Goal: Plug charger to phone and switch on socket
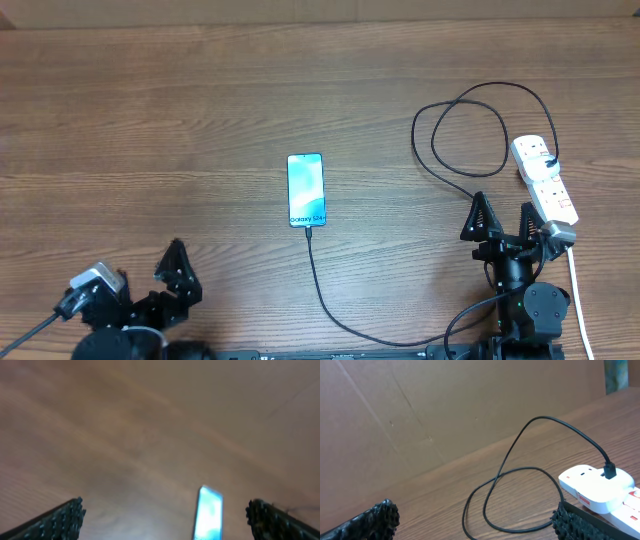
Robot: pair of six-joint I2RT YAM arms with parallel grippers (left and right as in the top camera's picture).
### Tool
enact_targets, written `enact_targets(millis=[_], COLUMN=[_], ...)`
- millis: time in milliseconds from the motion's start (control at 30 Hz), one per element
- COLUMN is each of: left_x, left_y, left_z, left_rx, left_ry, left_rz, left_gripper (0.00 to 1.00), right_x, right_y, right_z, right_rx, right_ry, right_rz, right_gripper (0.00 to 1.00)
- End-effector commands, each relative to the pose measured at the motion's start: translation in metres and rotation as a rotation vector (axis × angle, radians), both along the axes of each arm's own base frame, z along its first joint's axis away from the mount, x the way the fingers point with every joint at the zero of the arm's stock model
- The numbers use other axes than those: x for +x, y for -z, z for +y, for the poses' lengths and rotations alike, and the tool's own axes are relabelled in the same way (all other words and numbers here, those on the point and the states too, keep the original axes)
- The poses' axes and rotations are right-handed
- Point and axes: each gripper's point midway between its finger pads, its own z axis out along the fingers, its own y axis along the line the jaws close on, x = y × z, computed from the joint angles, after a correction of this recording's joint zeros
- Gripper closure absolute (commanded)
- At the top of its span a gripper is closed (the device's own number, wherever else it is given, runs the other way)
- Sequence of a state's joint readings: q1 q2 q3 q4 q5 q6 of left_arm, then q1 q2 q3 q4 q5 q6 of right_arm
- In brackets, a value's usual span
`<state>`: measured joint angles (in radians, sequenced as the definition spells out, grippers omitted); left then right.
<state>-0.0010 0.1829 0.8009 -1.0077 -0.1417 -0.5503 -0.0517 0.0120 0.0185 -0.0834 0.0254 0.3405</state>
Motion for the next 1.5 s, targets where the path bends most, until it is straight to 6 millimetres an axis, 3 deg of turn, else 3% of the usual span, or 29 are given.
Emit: enact_targets(millis=[0,267,467,667,733,900,1467], left_x=[0.023,0.075,0.093,0.095,0.095,0.095,0.095], left_y=[0.017,0.059,0.082,0.092,0.106,0.104,0.104], left_z=[-0.012,-0.02,-0.02,-0.019,-0.02,-0.021,-0.021], left_rx=[0.022,0.06,0.142,0.246,0.292,0.405,0.406], left_ry=[0.083,0.154,0.168,0.179,0.201,0.233,0.23], left_rz=[-0.102,-0.277,-0.344,-0.338,-0.277,-0.273,-0.274], left_gripper=[0.0,0.0,0.0,0.0,0.0,0.0,0.0], right_x=[0.0,0.0,0.0,0.0,0.0,0.0,0.0], right_y=[0.002,0.002,0.002,0.002,0.002,0.002,0.002], right_z=[0.001,0.001,0.001,0.001,0.001,0.001,0.001], right_rx=[0.004,0.004,0.004,0.004,0.004,0.004,0.004], right_ry=[-0.005,-0.005,-0.005,-0.005,-0.005,-0.005,-0.005], right_rz=[-0.002,-0.002,-0.002,-0.002,-0.002,-0.002,-0.002], right_gripper=[0.0,0.0,0.0,0.0,0.0,0.0,0.0])
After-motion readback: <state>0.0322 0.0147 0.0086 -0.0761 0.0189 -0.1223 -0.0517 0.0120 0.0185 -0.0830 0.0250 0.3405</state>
